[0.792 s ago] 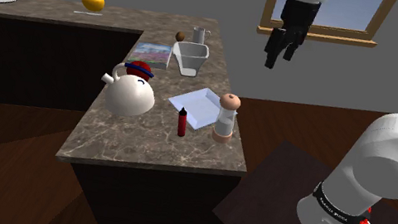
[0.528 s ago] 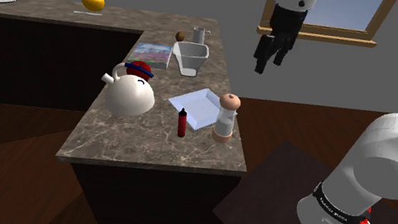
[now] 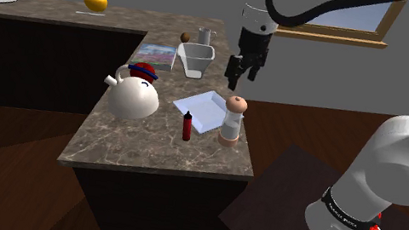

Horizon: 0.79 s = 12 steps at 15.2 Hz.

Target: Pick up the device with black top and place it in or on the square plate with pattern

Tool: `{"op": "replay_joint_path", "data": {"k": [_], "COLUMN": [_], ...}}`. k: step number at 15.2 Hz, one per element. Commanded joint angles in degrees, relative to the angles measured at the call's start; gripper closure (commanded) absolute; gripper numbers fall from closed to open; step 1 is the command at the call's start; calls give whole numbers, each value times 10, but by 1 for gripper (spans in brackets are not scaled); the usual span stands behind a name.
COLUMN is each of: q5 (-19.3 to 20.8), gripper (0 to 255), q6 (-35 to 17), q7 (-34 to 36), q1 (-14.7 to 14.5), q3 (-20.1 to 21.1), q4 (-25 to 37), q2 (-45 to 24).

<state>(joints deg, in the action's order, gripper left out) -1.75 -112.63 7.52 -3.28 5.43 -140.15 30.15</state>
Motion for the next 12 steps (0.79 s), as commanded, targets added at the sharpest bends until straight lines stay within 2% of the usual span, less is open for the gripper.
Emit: {"op": "replay_joint_path", "data": {"k": [1,7,12], "q5": [-4,-3,13], "gripper": [0,0,0], "q6": [-34,-117,-172], "q7": [9,36,65], "q1": [-6,-18,-28], "q3": [11,43,65], "q4": [3,41,92], "q2": [-36,-157,-263]}}
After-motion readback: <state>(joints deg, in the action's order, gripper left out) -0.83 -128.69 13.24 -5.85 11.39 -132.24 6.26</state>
